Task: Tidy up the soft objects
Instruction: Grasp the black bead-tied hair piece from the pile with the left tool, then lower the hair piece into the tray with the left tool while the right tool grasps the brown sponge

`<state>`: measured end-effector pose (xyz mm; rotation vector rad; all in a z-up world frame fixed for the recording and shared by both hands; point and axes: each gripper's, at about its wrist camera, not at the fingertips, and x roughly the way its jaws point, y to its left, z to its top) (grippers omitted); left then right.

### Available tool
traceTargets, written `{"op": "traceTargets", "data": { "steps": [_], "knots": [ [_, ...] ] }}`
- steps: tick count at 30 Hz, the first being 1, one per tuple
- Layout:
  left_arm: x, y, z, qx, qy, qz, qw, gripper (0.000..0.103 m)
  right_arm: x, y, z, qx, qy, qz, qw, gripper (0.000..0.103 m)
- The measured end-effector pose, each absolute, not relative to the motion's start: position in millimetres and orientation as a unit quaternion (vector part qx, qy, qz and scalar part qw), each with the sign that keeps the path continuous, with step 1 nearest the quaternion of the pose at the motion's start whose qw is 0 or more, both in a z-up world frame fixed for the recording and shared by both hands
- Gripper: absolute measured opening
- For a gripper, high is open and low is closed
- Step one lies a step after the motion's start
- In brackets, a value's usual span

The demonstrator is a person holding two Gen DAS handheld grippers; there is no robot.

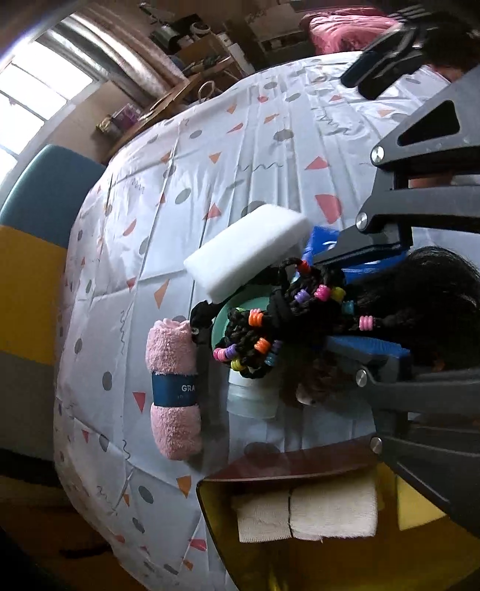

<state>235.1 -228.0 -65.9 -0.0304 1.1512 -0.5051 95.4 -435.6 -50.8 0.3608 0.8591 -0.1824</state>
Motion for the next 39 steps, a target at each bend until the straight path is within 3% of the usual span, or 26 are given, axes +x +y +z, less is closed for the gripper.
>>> {"op": "traceTargets", "data": {
  "steps": [17,28,29,31,32,34,39],
  "knots": [
    [134.3,-203.0,-32.7,-0.014,0.503,-0.315,0.805,0.034,100.2,-436.2,-71.7,0.231,0.468,-0.012,0.853,0.08],
    [91.7,-171.2,-20.2,-0.024,0.493,-0.329,0.805,0.034,105.1,-383.5,-90.8,0.124,0.538,0.062,0.832,0.08],
    [89.4,-166.6,-18.8,-0.027,0.492,-0.328,0.806,0.034,104.9,-378.7,-94.3,0.109,0.545,0.062,0.829,0.078],
    [87.6,-156.5,-16.4,-0.035,0.491,-0.326,0.807,0.034,104.6,-374.2,-98.8,0.088,0.556,0.059,0.824,0.051],
    [87.0,-150.4,-14.9,-0.04,0.49,-0.322,0.809,0.034,104.2,-370.4,-102.4,0.071,0.565,0.054,0.821,0.047],
    [86.8,-137.7,-11.1,-0.05,0.488,-0.315,0.813,0.034,104.3,-365.9,-106.2,0.045,0.568,0.046,0.821,0.041],
    [88.8,-97.4,3.6,-0.071,0.467,-0.285,0.834,0.034,102.5,-357.9,-108.6,0.023,0.566,0.044,0.823,0.041]
  ]
}}
